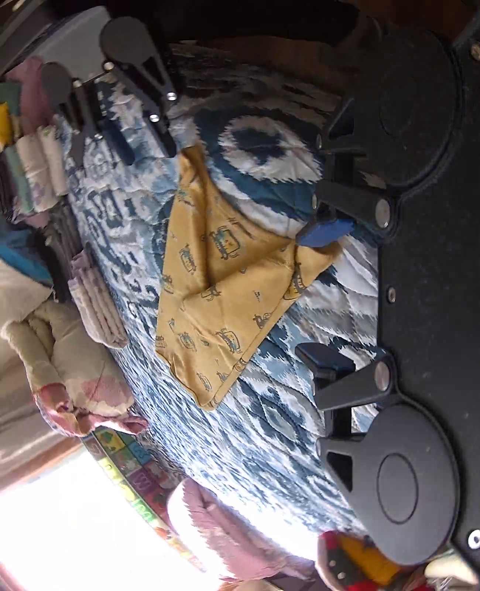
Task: Fold clothes
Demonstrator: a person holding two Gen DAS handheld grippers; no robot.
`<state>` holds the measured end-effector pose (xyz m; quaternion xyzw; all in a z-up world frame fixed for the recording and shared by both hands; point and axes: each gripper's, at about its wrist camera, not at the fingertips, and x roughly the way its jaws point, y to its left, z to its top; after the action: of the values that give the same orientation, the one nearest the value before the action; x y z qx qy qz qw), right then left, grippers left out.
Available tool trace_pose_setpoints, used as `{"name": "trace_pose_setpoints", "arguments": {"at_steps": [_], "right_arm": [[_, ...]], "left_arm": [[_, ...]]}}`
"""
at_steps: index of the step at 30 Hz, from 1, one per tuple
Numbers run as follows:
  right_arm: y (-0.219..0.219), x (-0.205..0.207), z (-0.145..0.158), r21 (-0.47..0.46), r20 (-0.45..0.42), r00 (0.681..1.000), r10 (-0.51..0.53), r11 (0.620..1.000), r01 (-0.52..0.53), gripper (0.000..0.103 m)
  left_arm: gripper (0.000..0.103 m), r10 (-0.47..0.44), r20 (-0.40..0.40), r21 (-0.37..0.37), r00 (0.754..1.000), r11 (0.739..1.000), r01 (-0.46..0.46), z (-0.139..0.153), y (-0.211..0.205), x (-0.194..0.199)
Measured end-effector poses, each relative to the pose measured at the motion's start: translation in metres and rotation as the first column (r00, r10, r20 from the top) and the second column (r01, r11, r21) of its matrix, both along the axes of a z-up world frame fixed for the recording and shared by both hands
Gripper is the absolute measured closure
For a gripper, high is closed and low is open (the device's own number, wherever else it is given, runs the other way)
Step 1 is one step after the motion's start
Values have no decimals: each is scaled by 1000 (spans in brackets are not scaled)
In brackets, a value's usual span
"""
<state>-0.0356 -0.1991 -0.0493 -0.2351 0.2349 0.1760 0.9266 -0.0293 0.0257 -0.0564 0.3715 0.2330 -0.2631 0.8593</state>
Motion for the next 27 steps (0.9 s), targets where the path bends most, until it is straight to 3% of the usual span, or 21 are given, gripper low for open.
{"name": "trace_pose_setpoints", "arguments": {"at_steps": [3,6,11,15,18,21,22,23,24,27], "right_arm": [[14,-11,-19,-212,3,998,68,975,-66,58],[23,-16,-28,-300,61,988,140,947,-116,58],[32,-23,-47,-446,171,937,305,872,-202,58],[39,-28,-59,-508,240,889,390,831,-227,60],[43,-29,-60,-518,275,866,417,824,-232,61],[45,-29,-60,-519,290,855,429,821,-236,69],[45,-29,-59,-516,284,858,428,822,-239,71],[45,-27,-57,-511,270,866,422,825,-243,74],[45,-24,-55,-499,249,877,412,830,-249,85],[45,-21,-49,-461,208,896,391,848,-263,88]], "left_arm": [[46,-89,85,205,992,976,70,-24,3,-3],[47,-225,164,352,960,923,156,-45,8,-7],[47,-397,277,440,875,862,252,-62,10,-12],[49,-458,370,467,808,844,264,-75,9,-16],[55,-491,408,503,770,825,260,-78,7,-21],[66,-504,410,520,760,814,259,-79,4,-20],[79,-506,402,528,763,809,259,-79,2,-19],[84,-507,395,534,766,805,258,-79,0,-18],[92,-509,387,538,769,802,260,-79,-2,-18],[95,-481,363,514,798,818,259,-72,-8,-19]]}}
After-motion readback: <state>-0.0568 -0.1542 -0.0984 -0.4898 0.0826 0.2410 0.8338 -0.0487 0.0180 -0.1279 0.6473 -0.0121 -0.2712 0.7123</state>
